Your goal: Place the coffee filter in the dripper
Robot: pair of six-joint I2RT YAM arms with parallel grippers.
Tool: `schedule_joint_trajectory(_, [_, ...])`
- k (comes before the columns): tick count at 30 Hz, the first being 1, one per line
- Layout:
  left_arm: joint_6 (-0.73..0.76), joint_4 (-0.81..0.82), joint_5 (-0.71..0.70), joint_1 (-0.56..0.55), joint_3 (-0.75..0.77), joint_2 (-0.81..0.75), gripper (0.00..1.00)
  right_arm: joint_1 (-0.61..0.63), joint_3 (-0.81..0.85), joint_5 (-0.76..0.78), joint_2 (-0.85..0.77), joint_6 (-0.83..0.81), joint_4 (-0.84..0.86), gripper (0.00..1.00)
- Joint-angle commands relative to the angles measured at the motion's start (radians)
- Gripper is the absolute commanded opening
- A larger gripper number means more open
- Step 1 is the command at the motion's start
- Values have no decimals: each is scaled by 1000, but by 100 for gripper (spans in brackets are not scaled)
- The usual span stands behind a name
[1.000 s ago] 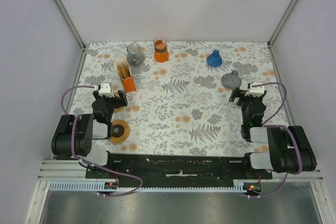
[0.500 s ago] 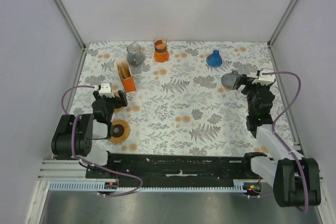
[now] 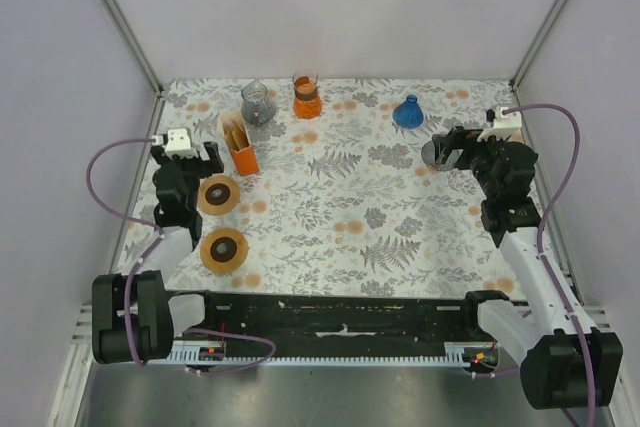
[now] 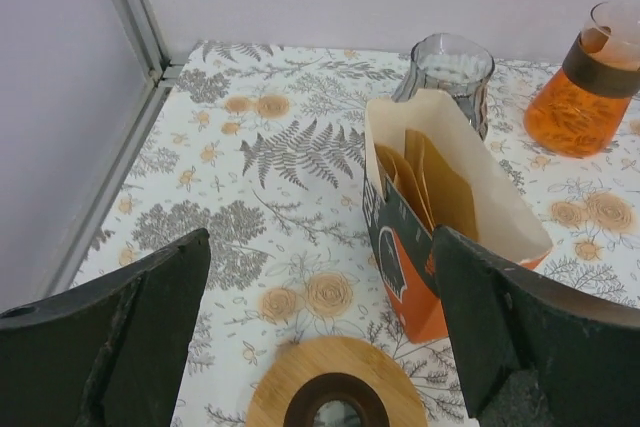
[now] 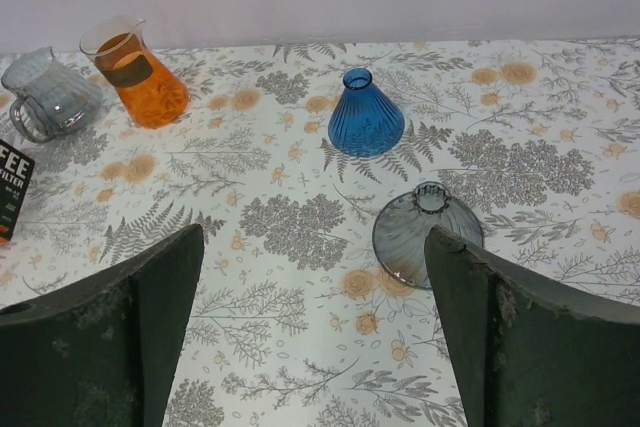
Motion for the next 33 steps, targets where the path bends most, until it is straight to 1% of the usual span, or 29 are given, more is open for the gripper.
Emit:
schedule_joint_trajectory(1, [101, -311, 67, 6, 219, -45, 95, 6, 82, -64, -34, -2, -133, 98])
schedule_joint_trajectory(4, [141, -581, 258, 4, 445, 10, 83, 4, 98, -78, -44, -3, -160, 98])
schedule_joint_trajectory(5, [152, -662, 346, 4, 525, 40, 77, 4, 102, -84, -47, -3, -168, 98])
schedule_joint_trajectory(6, [157, -707, 422, -4, 591, 72, 74, 4, 105, -87, -52, -8, -170, 98])
schedule_joint_trajectory(8, [144, -784, 483, -36, 706, 149, 72, 4, 109, -90, -61, -14, -205, 98])
schedule_joint_trajectory(10, [195, -890, 475, -117, 838, 244, 72, 4, 105, -87, -76, -22, -217, 98])
schedule_joint_trajectory(12, [276, -1011, 434, -192, 991, 373, 72, 1, 99, -84, -87, -35, -225, 98])
schedule_joint_trajectory(13, [302, -1081, 414, -223, 1092, 433, 70, 4, 98, -80, -92, -40, -228, 98])
schedule_joint_trajectory(15, [325, -1174, 379, -279, 1261, 568, 68, 3, 99, -73, -93, -46, -235, 98])
schedule_joint_trajectory(16, [313, -1197, 361, -301, 1332, 650, 66, 4, 102, -73, -90, -48, -239, 98])
schedule_joint_trajectory(18, [254, -1205, 305, -324, 1486, 769, 65, 3, 108, -78, -84, -51, -245, 98])
schedule_joint_trajectory(21, [119, -1180, 206, -327, 1697, 950, 61, 3, 130, -80, -61, -69, -274, 98])
schedule_joint_trajectory(22, [97, -1176, 164, -327, 1788, 1005, 61, 3, 138, -75, -54, -74, -284, 98])
schedule_joint_trajectory(24, [30, -1147, 85, -327, 1907, 1105, 60, 3, 148, -63, -40, -84, -301, 98])
schedule_joint_trajectory(26, [-29, -1082, 22, -327, 1961, 1183, 60, 3, 153, -46, -26, -91, -306, 98])
schedule_joint_trajectory(28, [-44, -1030, 1, -330, 1992, 1234, 58, 4, 161, -37, -18, -94, -320, 98])
schedule_joint_trajectory(30, [-47, -1028, -2, -333, 2036, 1283, 58, 3, 168, -32, -12, -98, -329, 98])
schedule_joint_trajectory(33, [-50, -1015, -2, -333, 2044, 1317, 58, 4, 179, -24, -11, -107, -340, 98])
